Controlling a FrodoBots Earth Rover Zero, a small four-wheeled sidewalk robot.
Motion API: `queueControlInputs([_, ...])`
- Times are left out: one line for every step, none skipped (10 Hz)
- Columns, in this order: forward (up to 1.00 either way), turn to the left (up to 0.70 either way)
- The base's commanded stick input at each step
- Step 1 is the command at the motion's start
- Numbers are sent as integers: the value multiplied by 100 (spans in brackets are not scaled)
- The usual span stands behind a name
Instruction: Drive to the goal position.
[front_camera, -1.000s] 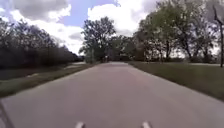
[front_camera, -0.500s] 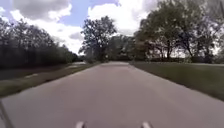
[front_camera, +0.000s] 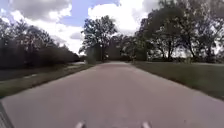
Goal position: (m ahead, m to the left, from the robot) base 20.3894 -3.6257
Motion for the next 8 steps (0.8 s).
queueControlInputs([100, 0])
queueControlInputs([100, 0])
queueControlInputs([100, 0])
queueControlInputs([100, 0])
queueControlInputs([100, 0])
queueControlInputs([100, -4])
queueControlInputs([100, -27])
queueControlInputs([100, -27])
